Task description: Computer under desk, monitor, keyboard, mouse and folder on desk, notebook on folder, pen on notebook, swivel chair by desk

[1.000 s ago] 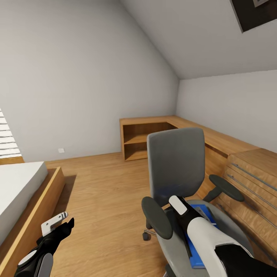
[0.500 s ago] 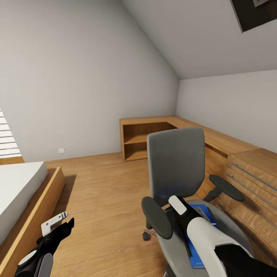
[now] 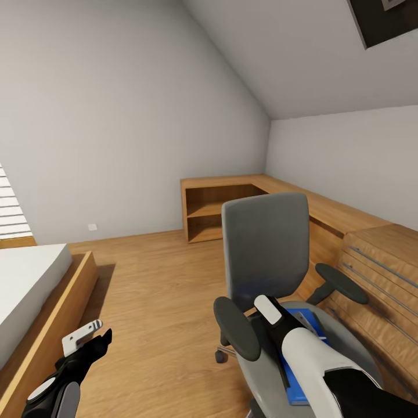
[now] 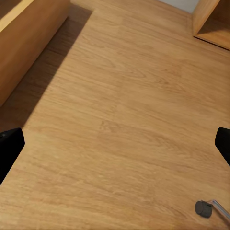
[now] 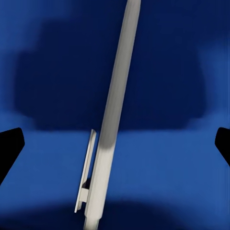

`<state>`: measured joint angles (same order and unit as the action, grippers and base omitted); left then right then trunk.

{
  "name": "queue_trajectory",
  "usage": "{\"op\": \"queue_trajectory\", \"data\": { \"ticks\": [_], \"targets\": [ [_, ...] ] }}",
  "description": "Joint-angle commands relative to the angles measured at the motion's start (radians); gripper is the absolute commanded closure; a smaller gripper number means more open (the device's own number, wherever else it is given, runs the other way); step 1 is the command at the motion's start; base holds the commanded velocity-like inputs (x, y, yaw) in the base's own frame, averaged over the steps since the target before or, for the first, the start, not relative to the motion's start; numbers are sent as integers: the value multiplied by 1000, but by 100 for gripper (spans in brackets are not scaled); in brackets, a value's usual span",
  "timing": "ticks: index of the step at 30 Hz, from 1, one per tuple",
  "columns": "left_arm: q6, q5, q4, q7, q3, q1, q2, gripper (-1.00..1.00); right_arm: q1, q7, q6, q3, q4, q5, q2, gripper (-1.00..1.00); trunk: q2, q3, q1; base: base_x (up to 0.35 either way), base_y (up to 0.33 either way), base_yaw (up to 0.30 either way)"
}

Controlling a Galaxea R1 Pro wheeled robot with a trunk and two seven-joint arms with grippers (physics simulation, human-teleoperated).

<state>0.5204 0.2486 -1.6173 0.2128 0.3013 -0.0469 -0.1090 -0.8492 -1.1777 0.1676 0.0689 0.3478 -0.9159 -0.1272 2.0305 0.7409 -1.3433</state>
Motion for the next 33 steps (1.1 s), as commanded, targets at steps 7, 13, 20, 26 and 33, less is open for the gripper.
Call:
{"op": "queue_trajectory", "data": {
  "ticks": [7, 13, 20, 26, 33],
  "targets": [
    [4, 11, -1, 7, 0, -1, -1, -100, -1, -6, 10, 8, -1, -9, 0, -100, 0, 1, 0, 0, 0, 0],
    [4, 11, -1, 7, -1, -1, -1, -100, -1, -10, 11, 8, -1, -9, 0, -100, 0, 1, 0, 0, 0, 0],
    [4, 11, -1, 7, -1, -1, -1, -100, -1, -16, 22, 10, -2, -8, 0, -100, 0, 1, 0, 0, 0, 0],
    [4, 11, -2, 7, -1, -1, -1, -100, -1, -19, 32, 12, -3, -7, -1, -100, 0, 1, 0, 0, 0, 0],
    [4, 11, -1, 7, -1, -1, -1, -100, -1, -34, 34, 15, -3, -6, 0, -100, 0, 1, 0, 0, 0, 0]
  ]
}}
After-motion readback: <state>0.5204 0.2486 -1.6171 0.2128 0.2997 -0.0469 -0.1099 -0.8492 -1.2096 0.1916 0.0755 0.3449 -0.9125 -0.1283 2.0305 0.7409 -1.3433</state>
